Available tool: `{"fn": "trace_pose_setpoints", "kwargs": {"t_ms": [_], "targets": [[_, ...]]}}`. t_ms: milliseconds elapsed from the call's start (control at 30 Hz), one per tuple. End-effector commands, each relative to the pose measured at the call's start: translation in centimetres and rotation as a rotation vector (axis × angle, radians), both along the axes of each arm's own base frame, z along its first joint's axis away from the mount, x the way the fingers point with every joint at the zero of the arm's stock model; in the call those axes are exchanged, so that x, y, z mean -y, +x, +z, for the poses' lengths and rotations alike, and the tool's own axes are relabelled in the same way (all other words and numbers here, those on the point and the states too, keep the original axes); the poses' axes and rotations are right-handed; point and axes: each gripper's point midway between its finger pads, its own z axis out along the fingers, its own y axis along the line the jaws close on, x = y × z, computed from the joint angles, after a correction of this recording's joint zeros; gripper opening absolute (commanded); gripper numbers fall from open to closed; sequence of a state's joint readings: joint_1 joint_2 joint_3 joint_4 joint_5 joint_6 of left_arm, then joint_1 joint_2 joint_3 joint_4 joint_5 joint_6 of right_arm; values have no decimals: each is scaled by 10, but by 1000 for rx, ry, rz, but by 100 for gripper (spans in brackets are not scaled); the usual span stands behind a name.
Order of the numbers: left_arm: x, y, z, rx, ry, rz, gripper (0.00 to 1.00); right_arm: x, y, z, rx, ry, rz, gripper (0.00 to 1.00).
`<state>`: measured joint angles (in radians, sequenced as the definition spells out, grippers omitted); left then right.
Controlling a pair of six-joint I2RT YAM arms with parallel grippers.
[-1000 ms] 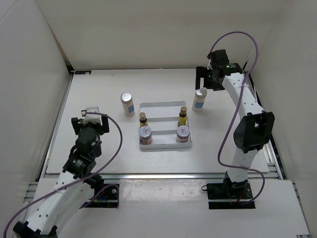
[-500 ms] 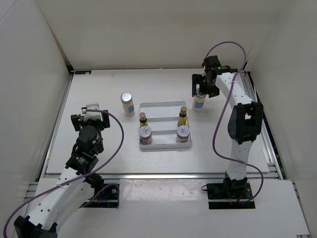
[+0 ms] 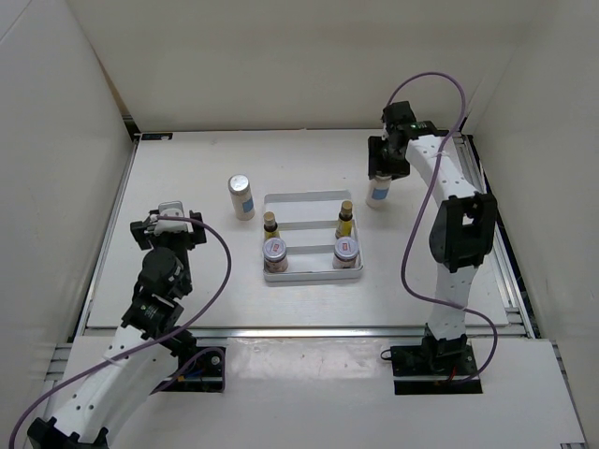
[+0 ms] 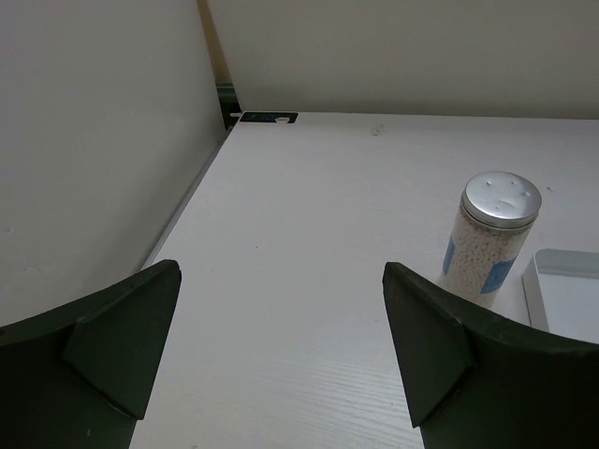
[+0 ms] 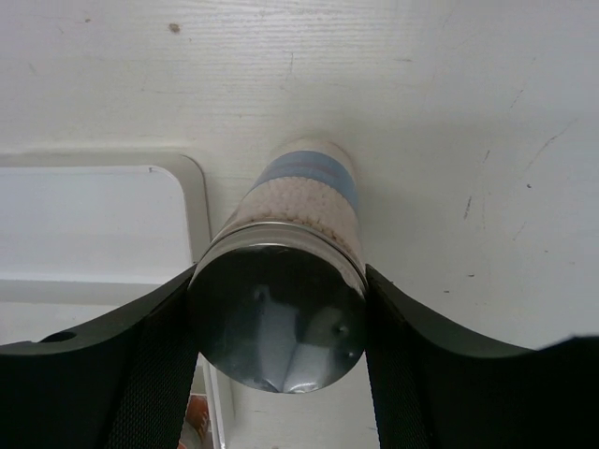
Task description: Organize the condiment bottles
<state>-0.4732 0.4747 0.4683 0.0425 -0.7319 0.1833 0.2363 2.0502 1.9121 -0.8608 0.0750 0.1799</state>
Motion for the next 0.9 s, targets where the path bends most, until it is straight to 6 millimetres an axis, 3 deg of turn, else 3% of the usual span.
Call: {"fn": "trace_pose_setpoints", "kwargs": {"t_ms": [0, 133, 233, 333, 433, 633, 867], "targets": [[5, 3, -1, -2, -6, -23, 100, -19, 10, 125, 330, 25, 38, 15], [2, 3, -3, -22, 2, -2, 100, -48, -5, 157, 397, 62, 128, 15], [3, 5, -6, -38, -5, -2, 100, -75, -18, 162, 400, 91, 195, 15], [3, 5, -6, -38, -5, -2, 100, -98, -31, 151, 373, 95, 260, 14], [3, 4, -4, -32, -1, -2, 100, -116, -40, 127, 318, 97, 307, 14], [4, 3, -4, -24, -4, -11, 100, -123, -50, 84, 231, 84, 327, 13], [7, 4, -7, -34, -1, -29, 100, -128, -46, 53, 204, 88, 325, 17]]}}
